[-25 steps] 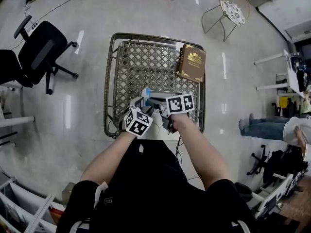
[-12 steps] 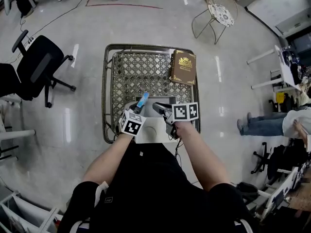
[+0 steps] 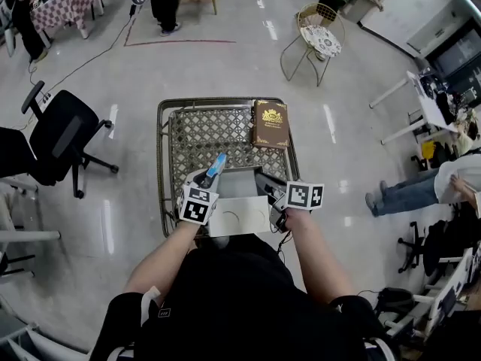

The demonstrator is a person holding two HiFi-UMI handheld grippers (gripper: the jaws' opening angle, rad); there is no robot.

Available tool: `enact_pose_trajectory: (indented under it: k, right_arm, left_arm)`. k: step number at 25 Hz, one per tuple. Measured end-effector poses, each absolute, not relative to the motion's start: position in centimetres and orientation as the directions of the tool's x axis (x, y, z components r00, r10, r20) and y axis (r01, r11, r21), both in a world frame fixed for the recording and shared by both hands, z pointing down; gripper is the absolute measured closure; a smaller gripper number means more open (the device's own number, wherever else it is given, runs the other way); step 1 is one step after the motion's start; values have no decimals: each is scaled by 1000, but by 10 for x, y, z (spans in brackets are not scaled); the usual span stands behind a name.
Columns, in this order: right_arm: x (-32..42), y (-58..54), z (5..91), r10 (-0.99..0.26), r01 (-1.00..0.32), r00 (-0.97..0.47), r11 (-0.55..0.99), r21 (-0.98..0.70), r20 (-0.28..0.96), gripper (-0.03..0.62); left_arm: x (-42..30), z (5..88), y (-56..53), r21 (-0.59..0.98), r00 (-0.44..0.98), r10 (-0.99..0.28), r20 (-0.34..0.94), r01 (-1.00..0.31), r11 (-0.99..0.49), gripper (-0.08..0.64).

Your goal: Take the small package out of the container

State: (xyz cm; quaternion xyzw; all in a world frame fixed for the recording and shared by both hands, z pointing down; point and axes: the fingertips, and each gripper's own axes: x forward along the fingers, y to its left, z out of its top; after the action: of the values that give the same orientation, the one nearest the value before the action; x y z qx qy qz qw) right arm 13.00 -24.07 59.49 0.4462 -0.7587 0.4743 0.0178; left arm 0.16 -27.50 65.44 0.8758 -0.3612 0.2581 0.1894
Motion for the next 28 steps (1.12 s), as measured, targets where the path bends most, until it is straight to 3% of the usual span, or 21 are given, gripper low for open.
enact_pose_trajectory:
  k: [11,28]
  right_arm:
    - [192,-228,521,-785,-753,-534,273,-598,314,525]
    - [282,-183,418,-875,-820,-471,387,-422,113,581]
  left_arm:
    - [-42,546,-285,106,573,-648,502,-785,-611,460]
    - [-31,409,-263,7,513,-800,310,-843,-538,460]
